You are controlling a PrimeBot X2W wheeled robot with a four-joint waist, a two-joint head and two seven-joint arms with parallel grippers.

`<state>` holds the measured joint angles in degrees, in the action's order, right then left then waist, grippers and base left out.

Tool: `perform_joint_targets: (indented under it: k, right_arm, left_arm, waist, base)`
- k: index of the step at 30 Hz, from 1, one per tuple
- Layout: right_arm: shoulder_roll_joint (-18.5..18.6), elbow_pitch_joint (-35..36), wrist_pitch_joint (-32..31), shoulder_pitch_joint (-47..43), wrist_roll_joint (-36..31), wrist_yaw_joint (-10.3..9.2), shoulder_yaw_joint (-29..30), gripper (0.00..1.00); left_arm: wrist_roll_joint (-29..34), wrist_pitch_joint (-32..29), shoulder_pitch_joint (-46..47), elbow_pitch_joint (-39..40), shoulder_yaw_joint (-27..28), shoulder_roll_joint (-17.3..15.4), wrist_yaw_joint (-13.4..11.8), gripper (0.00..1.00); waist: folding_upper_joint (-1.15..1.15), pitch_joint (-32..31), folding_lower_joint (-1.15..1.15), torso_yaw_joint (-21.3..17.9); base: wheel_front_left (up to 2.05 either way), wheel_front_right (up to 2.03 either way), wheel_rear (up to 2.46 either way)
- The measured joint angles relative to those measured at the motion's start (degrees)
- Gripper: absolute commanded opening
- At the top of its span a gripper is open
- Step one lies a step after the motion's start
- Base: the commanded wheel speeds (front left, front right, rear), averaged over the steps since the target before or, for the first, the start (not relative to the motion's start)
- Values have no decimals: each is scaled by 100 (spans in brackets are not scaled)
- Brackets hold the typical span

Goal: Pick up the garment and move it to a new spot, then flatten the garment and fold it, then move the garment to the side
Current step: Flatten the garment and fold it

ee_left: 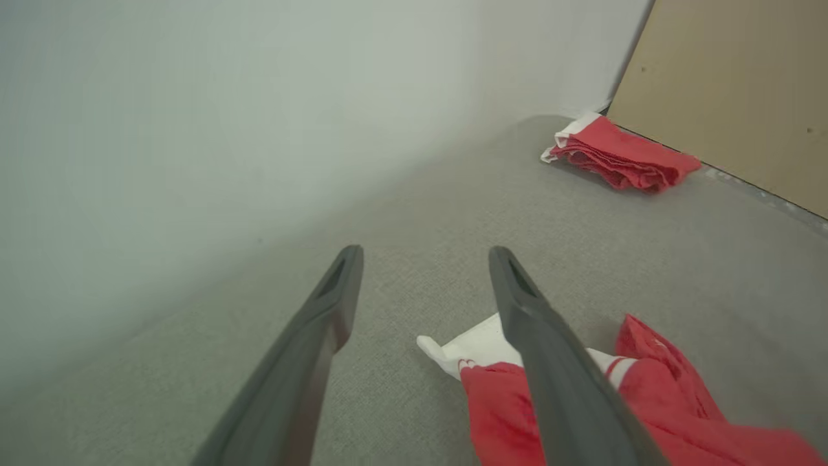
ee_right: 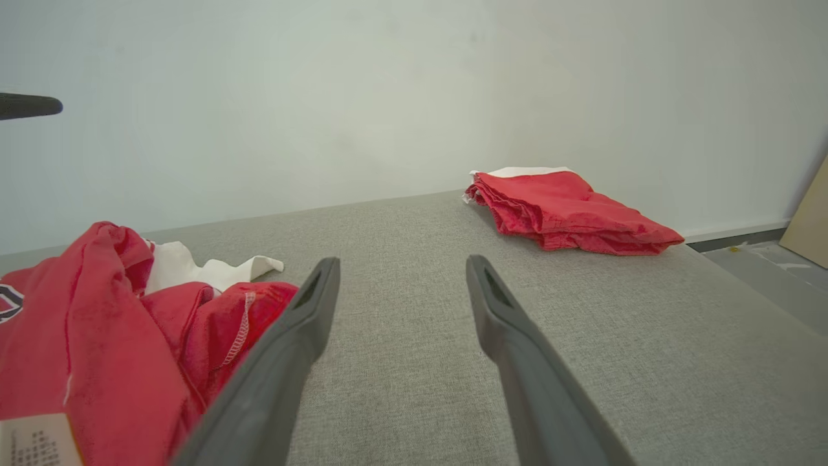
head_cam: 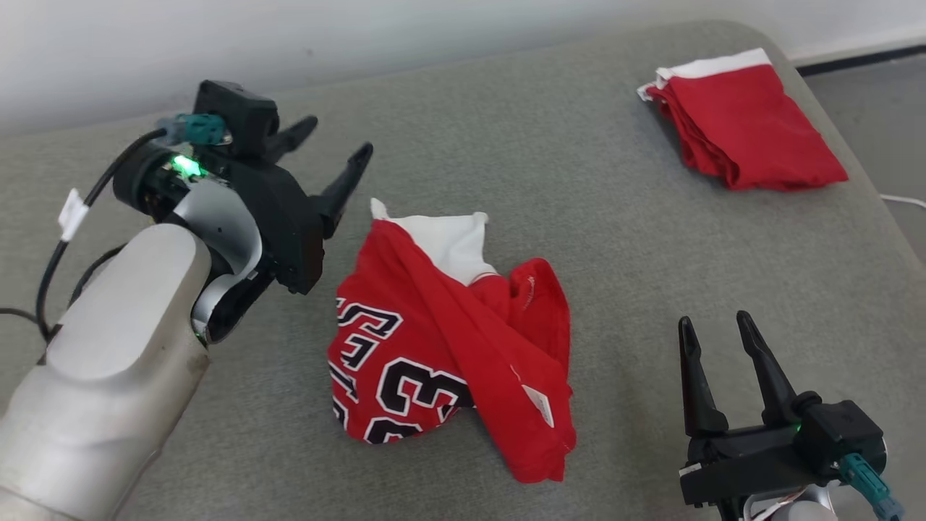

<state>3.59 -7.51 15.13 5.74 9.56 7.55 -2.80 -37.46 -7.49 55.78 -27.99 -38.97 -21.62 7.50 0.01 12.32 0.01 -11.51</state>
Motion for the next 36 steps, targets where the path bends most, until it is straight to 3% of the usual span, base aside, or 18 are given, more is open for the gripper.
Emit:
perform_joint_targets:
  k: [8, 17, 18, 19, 20, 21, 30, 36]
  right_arm:
    - [-38, -82, 0, 162, 18, 0, -47, 100]
    - [-53, -131, 0, 197, 27, 0, -73, 100]
    - [-54, -131, 0, 197, 27, 0, -71, 100]
    - [-55, -131, 0, 196, 27, 0, -67, 100]
    - [-55, -126, 0, 196, 27, 0, -64, 100]
    - [-57, -71, 0, 191, 36, 0, -59, 100]
    - [-57, 2, 0, 79, 22, 0, 54, 100]
    - [-26, -3, 0, -23, -12, 0, 130, 100]
  left_arm:
    - [-1241, -1062, 377, -683, -1048, -169, 0, 100]
    - [-1859, -1940, 468, -1472, -1762, -178, 0, 100]
    - [-1936, -2078, 467, -1556, -1804, -174, 0, 95]
    - [-1992, -2168, 467, -1627, -1848, -175, -1, 68]
    - [-2014, -2206, 467, -1663, -1891, -174, -1, 17]
    - [-2018, -2208, 468, -1678, -1931, -171, 0, 0]
    - [-2125, -759, 835, -1381, -2018, -179, 0, 0]
    - [-2123, 467, 891, -1293, -1719, -376, -21, 0]
  waist:
    - [0, 256, 0, -441]
    - [0, 325, -1, -690]
    - [0, 316, -1, -696]
    - [0, 305, -1, -699]
    - [0, 293, -1, -699]
    - [0, 283, -1, -696]
    - [0, 179, -1, -394]
    - [0, 30, -2, -9]
  base:
    - [0, 0, 0]
    - [0, 0, 0]
    - [0, 0, 0]
    - [0, 0, 0]
    - [0, 0, 0]
    - [0, 0, 0]
    - [0, 0, 0]
    - [0, 0, 0]
